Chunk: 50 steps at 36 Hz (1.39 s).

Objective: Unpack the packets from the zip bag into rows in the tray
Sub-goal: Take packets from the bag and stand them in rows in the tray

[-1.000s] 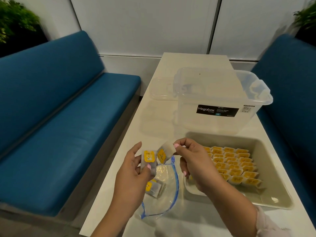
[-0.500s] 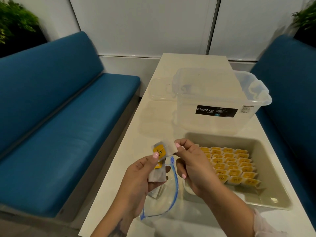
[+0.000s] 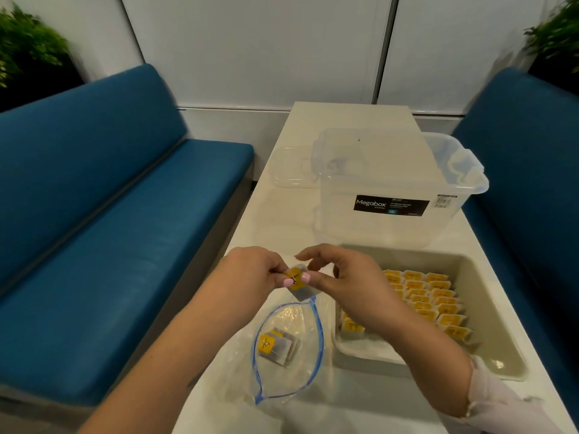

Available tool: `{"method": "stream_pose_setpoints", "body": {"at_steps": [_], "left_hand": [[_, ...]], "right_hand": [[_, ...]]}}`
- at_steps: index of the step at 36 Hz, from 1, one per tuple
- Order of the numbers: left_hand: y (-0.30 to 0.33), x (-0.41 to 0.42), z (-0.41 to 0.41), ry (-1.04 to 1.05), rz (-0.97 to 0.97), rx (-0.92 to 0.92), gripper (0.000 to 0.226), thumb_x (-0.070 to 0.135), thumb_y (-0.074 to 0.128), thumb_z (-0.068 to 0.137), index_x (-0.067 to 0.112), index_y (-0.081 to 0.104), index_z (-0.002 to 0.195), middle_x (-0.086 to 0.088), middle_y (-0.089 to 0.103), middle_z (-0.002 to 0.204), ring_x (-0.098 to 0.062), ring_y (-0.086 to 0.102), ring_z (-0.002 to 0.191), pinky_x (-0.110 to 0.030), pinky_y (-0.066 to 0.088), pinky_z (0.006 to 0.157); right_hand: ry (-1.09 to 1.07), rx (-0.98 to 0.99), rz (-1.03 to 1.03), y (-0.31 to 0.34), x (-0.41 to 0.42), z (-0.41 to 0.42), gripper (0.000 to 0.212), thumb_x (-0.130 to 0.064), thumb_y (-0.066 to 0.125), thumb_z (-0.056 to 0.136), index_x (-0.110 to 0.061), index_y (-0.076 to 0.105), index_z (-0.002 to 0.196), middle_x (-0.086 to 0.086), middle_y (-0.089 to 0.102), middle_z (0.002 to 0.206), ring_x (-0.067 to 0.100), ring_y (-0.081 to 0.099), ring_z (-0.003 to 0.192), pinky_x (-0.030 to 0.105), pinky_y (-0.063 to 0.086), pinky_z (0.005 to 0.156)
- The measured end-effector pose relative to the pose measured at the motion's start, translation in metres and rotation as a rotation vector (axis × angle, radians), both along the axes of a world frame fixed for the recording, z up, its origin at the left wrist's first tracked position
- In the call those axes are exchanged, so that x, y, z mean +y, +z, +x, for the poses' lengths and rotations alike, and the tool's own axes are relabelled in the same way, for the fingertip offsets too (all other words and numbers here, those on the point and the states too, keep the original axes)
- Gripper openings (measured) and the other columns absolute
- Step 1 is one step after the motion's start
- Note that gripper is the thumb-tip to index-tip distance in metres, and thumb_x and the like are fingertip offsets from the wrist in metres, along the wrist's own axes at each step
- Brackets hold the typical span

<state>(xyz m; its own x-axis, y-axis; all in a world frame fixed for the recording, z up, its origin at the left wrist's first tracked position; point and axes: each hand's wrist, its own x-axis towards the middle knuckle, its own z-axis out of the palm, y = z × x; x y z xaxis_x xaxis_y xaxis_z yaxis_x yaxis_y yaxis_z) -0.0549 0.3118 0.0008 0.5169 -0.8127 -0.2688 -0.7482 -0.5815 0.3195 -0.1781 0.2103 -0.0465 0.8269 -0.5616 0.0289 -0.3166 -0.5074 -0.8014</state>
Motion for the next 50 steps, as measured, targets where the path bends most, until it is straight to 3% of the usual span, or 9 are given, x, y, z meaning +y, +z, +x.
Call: {"method": "stream_pose_setpoints", "body": {"at_steps": [3, 8, 13, 17, 23, 35, 42, 46, 50], "left_hand": [[0.003, -0.001, -0.002, -0.013, -0.032, -0.021, 0.034, 0.041, 0.046, 0.094, 0.023, 0.060, 0.119, -0.004, 0.066, 0.101, -0.020, 0.060, 0.098, -0.023, 0.043, 0.073], [-0.018, 0.014, 0.000, 0.154, -0.504, 0.167, 0.027, 0.049, 0.055, 0.084, 0.028, 0.071, 0.094, 0.013, 0.056, 0.062, -0.004, 0.053, 0.063, -0.017, 0.035, 0.055], [-0.039, 0.014, -0.010, 0.172, -0.479, 0.311, 0.020, 0.047, 0.068, 0.075, 0.030, 0.070, 0.086, 0.012, 0.065, 0.064, -0.003, 0.062, 0.060, -0.010, 0.041, 0.054], [-0.046, 0.012, -0.014, 0.188, -0.518, 0.356, 0.017, 0.044, 0.066, 0.079, 0.028, 0.069, 0.077, -0.002, 0.068, 0.062, -0.007, 0.061, 0.055, -0.019, 0.044, 0.059], [-0.044, 0.008, -0.021, 0.158, -0.496, 0.281, 0.015, 0.042, 0.064, 0.082, 0.031, 0.064, 0.072, 0.008, 0.060, 0.057, -0.004, 0.053, 0.054, -0.015, 0.036, 0.053], [-0.050, -0.002, -0.032, 0.119, -0.541, 0.283, 0.007, 0.038, 0.064, 0.083, 0.034, 0.068, 0.087, 0.016, 0.059, 0.063, -0.001, 0.056, 0.069, -0.007, 0.036, 0.058], [-0.054, -0.010, -0.044, 0.053, -0.516, 0.304, 0.011, 0.038, 0.069, 0.079, 0.033, 0.070, 0.088, 0.017, 0.061, 0.068, 0.001, 0.056, 0.073, -0.014, 0.039, 0.064], [-0.058, -0.010, -0.045, 0.035, -0.525, 0.322, 0.019, 0.023, 0.066, 0.084, 0.034, 0.068, 0.099, 0.019, 0.065, 0.088, 0.002, 0.060, 0.083, -0.003, 0.040, 0.069], [-0.061, -0.009, -0.043, 0.061, -0.586, 0.385, 0.030, 0.006, 0.055, 0.090, 0.031, 0.069, 0.101, 0.025, 0.057, 0.067, 0.014, 0.056, 0.075, 0.004, 0.036, 0.066]], "right_hand": [[-0.012, -0.023, -0.010, 0.000, -0.001, 0.004, 0.008, -0.029, 0.068, 0.085, -0.038, 0.068, 0.085, -0.016, 0.065, 0.078, -0.008, 0.054, 0.070, 0.017, 0.040, 0.066], [-0.112, -0.169, 0.148, -0.003, -0.007, 0.003, 0.008, -0.025, 0.070, 0.083, -0.029, 0.065, 0.078, -0.007, 0.067, 0.074, 0.002, 0.056, 0.068, 0.027, 0.047, 0.067], [-0.099, -0.201, 0.247, 0.003, -0.007, -0.002, 0.007, -0.021, 0.067, 0.087, -0.023, 0.060, 0.086, 0.013, 0.069, 0.074, 0.010, 0.049, 0.058, 0.029, 0.042, 0.059], [-0.092, -0.177, 0.229, 0.004, -0.009, -0.004, 0.005, -0.024, 0.065, 0.088, -0.027, 0.060, 0.088, 0.007, 0.070, 0.073, 0.009, 0.052, 0.059, 0.033, 0.047, 0.060], [-0.084, -0.094, 0.034, 0.007, -0.015, -0.004, 0.009, -0.032, 0.067, 0.085, -0.041, 0.064, 0.082, -0.014, 0.065, 0.081, -0.004, 0.055, 0.068, 0.023, 0.044, 0.065], [-0.053, -0.001, -0.018, 0.022, -0.028, -0.022, 0.005, -0.031, 0.069, 0.084, -0.035, 0.067, 0.082, -0.014, 0.065, 0.079, -0.002, 0.054, 0.067, 0.024, 0.046, 0.066], [-0.061, 0.104, -0.135, 0.028, -0.037, -0.043, 0.011, -0.028, 0.075, 0.078, -0.034, 0.067, 0.073, -0.015, 0.062, 0.072, -0.014, 0.048, 0.060, 0.015, 0.032, 0.054], [-0.112, 0.116, -0.135, 0.026, -0.046, -0.060, 0.014, -0.027, 0.076, 0.078, -0.034, 0.066, 0.070, -0.015, 0.060, 0.069, -0.010, 0.049, 0.059, 0.014, 0.033, 0.053], [-0.152, 0.206, -0.142, 0.019, -0.054, -0.075, 0.014, -0.027, 0.074, 0.080, -0.034, 0.065, 0.071, -0.018, 0.062, 0.074, -0.003, 0.054, 0.071, 0.018, 0.040, 0.061]]}}
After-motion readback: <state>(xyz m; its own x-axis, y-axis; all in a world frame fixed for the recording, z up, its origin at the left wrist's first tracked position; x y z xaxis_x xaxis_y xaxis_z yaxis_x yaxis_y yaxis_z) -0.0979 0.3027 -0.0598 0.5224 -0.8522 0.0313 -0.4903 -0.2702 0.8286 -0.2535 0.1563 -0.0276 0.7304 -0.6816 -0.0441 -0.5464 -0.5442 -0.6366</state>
